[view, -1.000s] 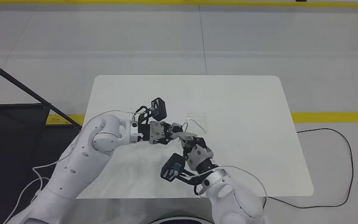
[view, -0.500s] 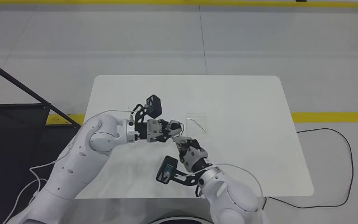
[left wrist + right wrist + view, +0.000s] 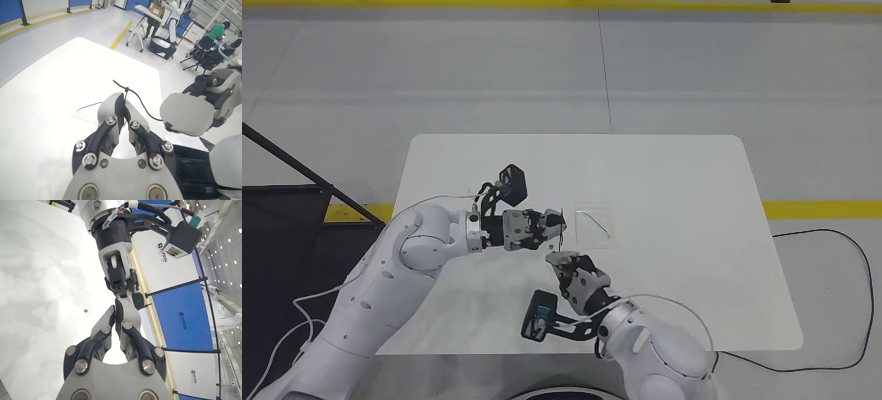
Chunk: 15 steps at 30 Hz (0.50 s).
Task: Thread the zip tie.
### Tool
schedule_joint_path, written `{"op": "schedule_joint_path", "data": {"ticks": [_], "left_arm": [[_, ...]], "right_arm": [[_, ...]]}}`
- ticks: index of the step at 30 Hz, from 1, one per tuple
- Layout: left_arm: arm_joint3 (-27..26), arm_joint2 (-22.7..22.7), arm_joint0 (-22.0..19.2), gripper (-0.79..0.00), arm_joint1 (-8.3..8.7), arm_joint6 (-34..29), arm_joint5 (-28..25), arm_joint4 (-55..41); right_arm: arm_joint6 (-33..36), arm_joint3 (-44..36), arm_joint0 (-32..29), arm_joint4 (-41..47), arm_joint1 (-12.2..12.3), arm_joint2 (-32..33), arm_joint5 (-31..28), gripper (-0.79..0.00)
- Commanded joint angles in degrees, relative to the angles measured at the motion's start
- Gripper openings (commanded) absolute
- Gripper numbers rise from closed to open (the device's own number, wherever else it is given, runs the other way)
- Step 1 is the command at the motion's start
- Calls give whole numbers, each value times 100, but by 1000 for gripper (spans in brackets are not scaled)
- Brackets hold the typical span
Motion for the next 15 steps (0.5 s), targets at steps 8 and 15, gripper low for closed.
{"op": "schedule_joint_path", "data": {"ticks": [8,15], "left_arm": [[-82,0,17,-785,4,80,-18,356],[-139,-4,83,-785,-3,301,11,613]], "right_arm": [[-27,-76,-80,352,-12,174,451,-785],[-38,-87,-131,492,-11,242,625,-785]]}}
